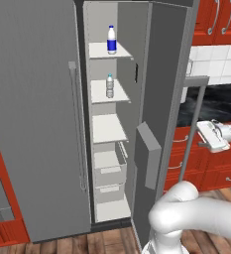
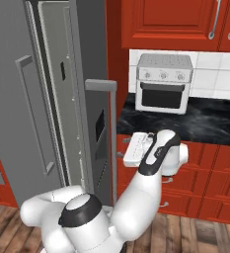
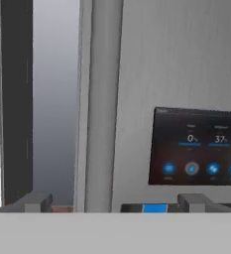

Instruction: Take the bottled waters from the counter and place them in the freezer to freeze. Close the freezer door after placing the bottles.

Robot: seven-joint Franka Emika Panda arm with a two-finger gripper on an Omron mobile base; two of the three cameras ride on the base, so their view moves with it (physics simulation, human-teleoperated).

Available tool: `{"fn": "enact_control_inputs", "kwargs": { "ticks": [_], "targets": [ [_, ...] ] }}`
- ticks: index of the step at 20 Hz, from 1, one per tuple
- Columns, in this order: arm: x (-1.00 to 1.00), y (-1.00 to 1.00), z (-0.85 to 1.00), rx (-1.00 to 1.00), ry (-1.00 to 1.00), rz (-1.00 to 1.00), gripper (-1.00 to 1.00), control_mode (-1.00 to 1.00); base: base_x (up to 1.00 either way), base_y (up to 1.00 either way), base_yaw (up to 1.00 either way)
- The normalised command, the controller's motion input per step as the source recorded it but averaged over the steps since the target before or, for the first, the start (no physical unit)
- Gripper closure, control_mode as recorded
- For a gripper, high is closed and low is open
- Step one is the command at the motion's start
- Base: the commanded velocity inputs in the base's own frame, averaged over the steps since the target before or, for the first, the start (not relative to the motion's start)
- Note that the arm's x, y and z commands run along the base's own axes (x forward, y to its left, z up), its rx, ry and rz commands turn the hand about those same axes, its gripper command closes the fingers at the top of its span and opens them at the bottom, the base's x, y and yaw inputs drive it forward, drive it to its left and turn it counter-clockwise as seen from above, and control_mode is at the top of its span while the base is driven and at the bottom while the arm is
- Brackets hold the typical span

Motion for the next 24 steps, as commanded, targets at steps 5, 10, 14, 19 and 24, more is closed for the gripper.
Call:
{"fn": "enact_control_inputs", "kwargs": {
  "ticks": [5, 10, 14, 19, 24],
  "targets": [
    [-0.17, 0.31, 0.0, 0.0, 0.2, 0.0, -1.0, -1.0, 0.0, 0.0, 0.0],
    [0.0, 0.56, 0.0, 0.0, 0.15, 0.0, -1.0, -1.0, 0.0, 0.0, 0.0],
    [0.0, 0.74, 0.0, 0.0, 0.1, -0.01, -1.0, -1.0, 0.0, 0.0, 0.0],
    [-0.16, 0.95, 0.0, -0.03, 0.05, -0.16, -1.0, -1.0, 0.0, 0.0, 0.0],
    [-0.01, 0.99, -0.09, -0.05, 0.03, -0.49, -1.0, -1.0, 0.0, 0.0, 0.0]
  ]
}}
